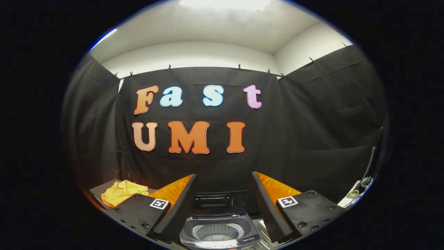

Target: Put the clothes into the washing machine and then close the washing machine lid.

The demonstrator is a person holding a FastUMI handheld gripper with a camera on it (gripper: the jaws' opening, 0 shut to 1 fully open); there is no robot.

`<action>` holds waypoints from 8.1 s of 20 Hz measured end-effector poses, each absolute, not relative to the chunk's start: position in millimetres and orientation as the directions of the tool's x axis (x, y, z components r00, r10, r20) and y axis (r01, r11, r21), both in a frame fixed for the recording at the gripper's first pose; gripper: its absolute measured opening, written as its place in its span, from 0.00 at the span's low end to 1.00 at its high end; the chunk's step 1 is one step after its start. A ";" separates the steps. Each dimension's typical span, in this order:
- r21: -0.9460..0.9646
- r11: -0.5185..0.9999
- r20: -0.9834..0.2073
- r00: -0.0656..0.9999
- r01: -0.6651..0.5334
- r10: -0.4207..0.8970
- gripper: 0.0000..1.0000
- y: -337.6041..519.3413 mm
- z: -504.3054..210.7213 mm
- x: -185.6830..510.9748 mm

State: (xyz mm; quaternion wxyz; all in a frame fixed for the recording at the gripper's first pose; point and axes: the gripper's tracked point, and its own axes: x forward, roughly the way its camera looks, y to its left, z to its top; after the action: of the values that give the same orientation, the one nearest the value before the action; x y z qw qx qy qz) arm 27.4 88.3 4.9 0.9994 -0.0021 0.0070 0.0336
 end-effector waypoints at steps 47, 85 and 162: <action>0.026 0.815 -0.563 0.665 -0.578 0.490 0.99 528.0 -247.9 104.9; 0.195 0.766 -0.259 0.721 -0.613 0.643 0.08 510.7 -166.2 85.2; 0.251 0.933 -0.748 0.561 -0.258 0.356 0.99 132.3 -511.6 197.8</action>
State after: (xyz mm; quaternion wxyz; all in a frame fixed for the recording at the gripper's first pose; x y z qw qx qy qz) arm 197.8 132.3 -511.6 0.8815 0.0565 0.4352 0.1742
